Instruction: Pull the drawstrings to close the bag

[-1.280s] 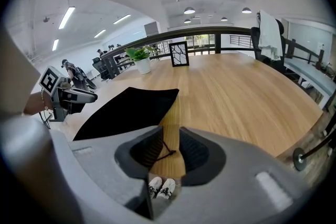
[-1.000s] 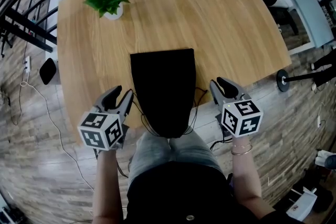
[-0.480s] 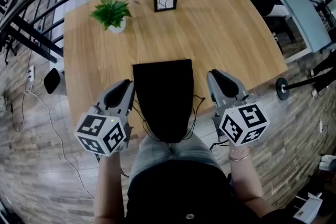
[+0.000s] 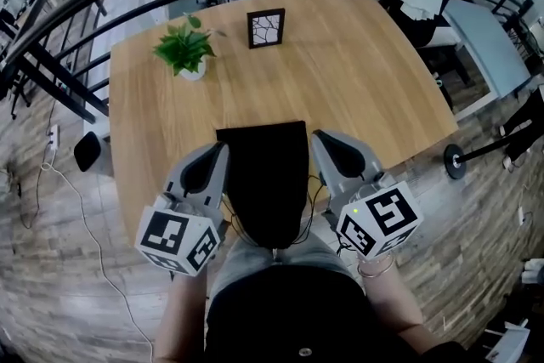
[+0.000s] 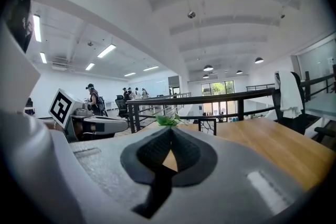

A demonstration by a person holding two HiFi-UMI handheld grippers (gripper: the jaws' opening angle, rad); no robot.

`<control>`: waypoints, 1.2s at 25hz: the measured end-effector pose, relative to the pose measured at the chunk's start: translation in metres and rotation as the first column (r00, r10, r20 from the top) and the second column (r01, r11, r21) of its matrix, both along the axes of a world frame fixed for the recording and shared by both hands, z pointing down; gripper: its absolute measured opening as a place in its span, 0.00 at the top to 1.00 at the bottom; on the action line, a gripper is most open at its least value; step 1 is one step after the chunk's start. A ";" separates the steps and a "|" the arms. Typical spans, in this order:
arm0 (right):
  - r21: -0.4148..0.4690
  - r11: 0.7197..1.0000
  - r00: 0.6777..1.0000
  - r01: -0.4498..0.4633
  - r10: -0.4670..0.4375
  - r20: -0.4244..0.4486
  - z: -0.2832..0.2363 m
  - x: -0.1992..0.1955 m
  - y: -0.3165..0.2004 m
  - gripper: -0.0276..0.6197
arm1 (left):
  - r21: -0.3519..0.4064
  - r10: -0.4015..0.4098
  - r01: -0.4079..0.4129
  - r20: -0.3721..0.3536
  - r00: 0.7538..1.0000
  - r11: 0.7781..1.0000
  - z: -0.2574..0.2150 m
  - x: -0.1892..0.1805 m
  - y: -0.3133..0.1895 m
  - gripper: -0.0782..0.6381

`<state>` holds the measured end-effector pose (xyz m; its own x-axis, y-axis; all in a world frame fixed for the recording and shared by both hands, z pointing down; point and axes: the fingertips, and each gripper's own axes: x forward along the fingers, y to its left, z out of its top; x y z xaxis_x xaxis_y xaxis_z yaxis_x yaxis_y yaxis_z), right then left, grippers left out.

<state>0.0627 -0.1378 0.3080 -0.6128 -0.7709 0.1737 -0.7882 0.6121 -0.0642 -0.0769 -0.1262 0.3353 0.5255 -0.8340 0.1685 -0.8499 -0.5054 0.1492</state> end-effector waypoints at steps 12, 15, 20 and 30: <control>0.030 0.999 0.998 0.027 -0.025 -0.051 0.002 -0.018 0.011 0.96 | -0.017 -0.108 0.110 0.086 0.990 0.994 0.005 0.005 -0.001 0.87; 0.020 1.000 0.998 0.011 -0.010 -0.060 0.006 -0.015 0.010 0.96 | -0.024 -0.109 0.111 0.073 0.991 0.993 0.008 0.004 0.001 0.87; 0.009 1.000 0.998 0.003 -0.003 -0.058 0.009 -0.013 0.006 0.96 | -0.040 -0.117 0.120 0.063 0.991 0.992 0.010 -0.001 0.000 0.87; -0.009 1.000 0.998 0.011 -0.012 -0.056 0.014 -0.007 0.005 0.96 | -0.058 -0.114 0.118 0.063 0.991 0.991 0.014 -0.001 0.000 0.87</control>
<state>0.0552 -0.1332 0.3225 -0.6109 -0.7620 0.2150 -0.7835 0.6209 -0.0258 -0.0777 -0.1267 0.3498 0.4135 -0.8758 0.2491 -0.9104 -0.3946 0.1242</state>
